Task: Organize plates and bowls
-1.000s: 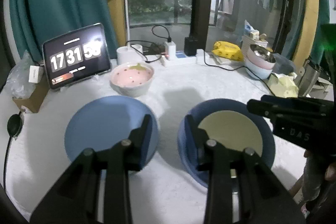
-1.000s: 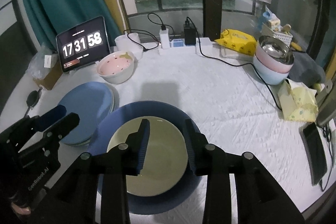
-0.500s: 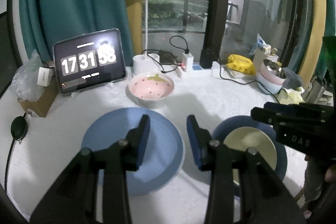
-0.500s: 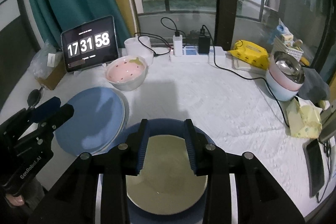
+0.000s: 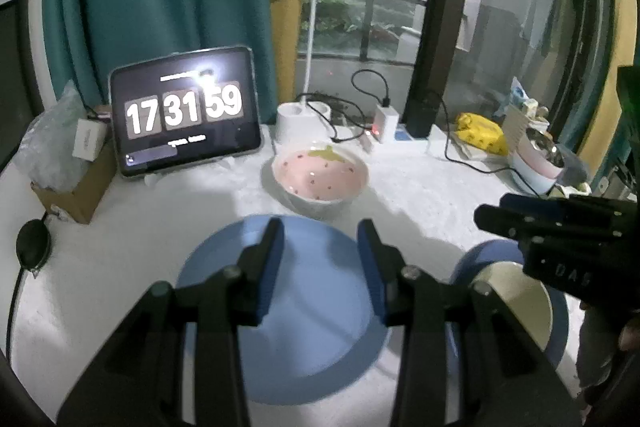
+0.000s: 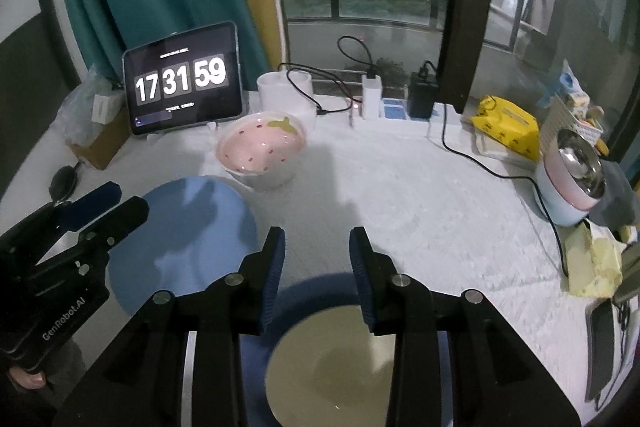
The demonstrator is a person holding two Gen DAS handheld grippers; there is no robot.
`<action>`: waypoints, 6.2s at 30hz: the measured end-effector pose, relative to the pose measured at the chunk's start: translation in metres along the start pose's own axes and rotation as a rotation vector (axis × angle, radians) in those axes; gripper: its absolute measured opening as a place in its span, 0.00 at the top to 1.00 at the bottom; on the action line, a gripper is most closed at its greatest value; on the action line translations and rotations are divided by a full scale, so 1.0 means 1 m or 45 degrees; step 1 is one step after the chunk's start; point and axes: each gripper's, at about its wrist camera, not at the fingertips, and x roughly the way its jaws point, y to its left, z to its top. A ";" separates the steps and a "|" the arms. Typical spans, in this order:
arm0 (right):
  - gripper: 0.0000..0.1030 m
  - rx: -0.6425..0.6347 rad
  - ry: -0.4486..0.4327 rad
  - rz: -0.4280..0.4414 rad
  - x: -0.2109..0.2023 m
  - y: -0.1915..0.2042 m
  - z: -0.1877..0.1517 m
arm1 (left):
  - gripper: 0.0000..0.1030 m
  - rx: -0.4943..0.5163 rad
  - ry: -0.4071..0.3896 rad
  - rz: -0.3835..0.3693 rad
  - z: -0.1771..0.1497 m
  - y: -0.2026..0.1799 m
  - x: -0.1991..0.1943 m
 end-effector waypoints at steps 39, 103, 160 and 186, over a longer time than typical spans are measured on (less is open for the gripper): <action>0.66 0.089 0.193 0.045 0.139 0.007 0.073 | 0.61 -0.139 0.200 -0.031 0.049 0.048 0.135; 0.89 0.191 0.162 0.185 0.117 0.001 0.073 | 0.76 -0.101 0.155 -0.052 0.051 0.028 0.124; 0.89 0.309 -0.002 0.145 -0.048 -0.076 -0.025 | 0.76 0.075 0.084 -0.186 0.007 -0.104 -0.011; 0.89 0.381 0.117 0.135 -0.036 -0.097 -0.088 | 0.76 0.133 0.240 -0.203 -0.050 -0.133 0.000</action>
